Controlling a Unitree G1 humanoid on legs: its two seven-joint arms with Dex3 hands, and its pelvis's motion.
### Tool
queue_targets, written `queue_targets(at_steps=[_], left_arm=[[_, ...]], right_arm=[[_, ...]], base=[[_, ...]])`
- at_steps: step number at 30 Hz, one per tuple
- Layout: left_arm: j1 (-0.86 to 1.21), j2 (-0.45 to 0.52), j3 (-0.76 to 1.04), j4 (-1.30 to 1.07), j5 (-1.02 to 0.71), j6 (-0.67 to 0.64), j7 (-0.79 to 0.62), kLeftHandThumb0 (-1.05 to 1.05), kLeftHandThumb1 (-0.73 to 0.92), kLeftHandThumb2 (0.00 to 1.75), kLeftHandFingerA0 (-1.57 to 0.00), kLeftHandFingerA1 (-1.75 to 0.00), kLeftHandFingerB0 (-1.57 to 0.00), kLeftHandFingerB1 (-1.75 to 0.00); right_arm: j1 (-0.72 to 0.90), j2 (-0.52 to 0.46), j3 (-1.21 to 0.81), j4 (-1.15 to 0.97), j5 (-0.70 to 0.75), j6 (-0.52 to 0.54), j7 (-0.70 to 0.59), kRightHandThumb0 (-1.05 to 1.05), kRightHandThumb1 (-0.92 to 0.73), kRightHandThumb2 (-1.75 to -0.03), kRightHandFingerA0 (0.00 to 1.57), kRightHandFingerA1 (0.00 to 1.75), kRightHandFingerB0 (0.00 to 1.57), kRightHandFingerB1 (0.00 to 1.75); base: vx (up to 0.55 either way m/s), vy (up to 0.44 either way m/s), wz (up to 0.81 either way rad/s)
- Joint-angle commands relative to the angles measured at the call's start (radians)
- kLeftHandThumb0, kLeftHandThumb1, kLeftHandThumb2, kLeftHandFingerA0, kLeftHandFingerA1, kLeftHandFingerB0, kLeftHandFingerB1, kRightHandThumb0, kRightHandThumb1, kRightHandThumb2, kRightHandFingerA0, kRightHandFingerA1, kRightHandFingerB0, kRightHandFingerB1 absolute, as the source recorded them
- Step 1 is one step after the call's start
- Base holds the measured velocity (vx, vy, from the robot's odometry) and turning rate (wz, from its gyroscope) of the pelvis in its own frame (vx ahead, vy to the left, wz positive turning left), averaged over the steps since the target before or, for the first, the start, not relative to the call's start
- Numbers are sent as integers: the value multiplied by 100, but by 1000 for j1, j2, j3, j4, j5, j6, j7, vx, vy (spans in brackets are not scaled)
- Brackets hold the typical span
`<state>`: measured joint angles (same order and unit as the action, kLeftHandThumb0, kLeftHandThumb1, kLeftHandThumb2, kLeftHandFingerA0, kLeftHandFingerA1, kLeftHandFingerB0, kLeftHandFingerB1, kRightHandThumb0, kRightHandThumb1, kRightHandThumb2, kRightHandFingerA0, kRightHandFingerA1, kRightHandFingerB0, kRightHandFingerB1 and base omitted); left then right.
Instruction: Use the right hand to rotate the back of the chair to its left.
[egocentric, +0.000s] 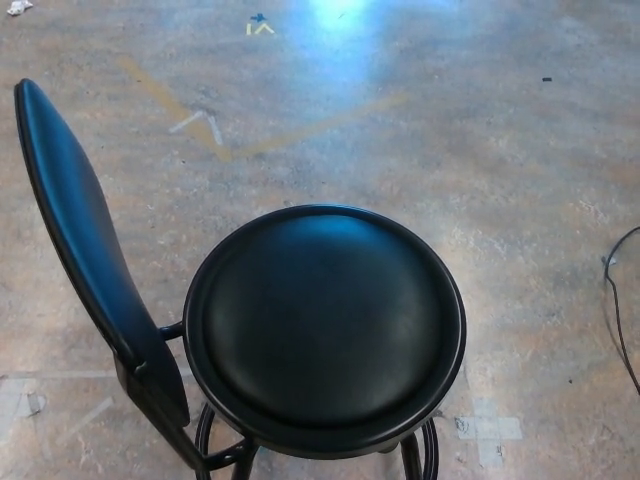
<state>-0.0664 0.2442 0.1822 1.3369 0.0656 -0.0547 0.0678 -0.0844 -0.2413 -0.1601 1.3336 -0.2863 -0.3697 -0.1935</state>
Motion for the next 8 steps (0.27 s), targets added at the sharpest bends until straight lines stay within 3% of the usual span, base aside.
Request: queue_targets(at_steps=[1, 4, 8], left_arm=[[8, -4, -9, 2, 7, -1, 8, -50, 82, 65, -65, -52, -56, -46], [7, -4, -10, 0, 4, -2, 2, -49, 83, 64, -62, -52, -53, -45], [4, -4, 0, 3, -5, 0, 0, -49, 83, 64, -60, -52, -51, -45]], right_arm=[[-12, -1, -10, 1, 49, 20, 24, -83, -86, -116, 0, 16, 0, 13], [-17, 3, -14, 0, 62, 23, 27, -84, -86, -114, 5, 18, 4, 13], [-26, 5, 4, 0, 55, 35, 19, -80, -87, -116, 0, 17, 0, 14]], base=[[0, 0, 0], [0, 0, 0], [0, 0, 0]])
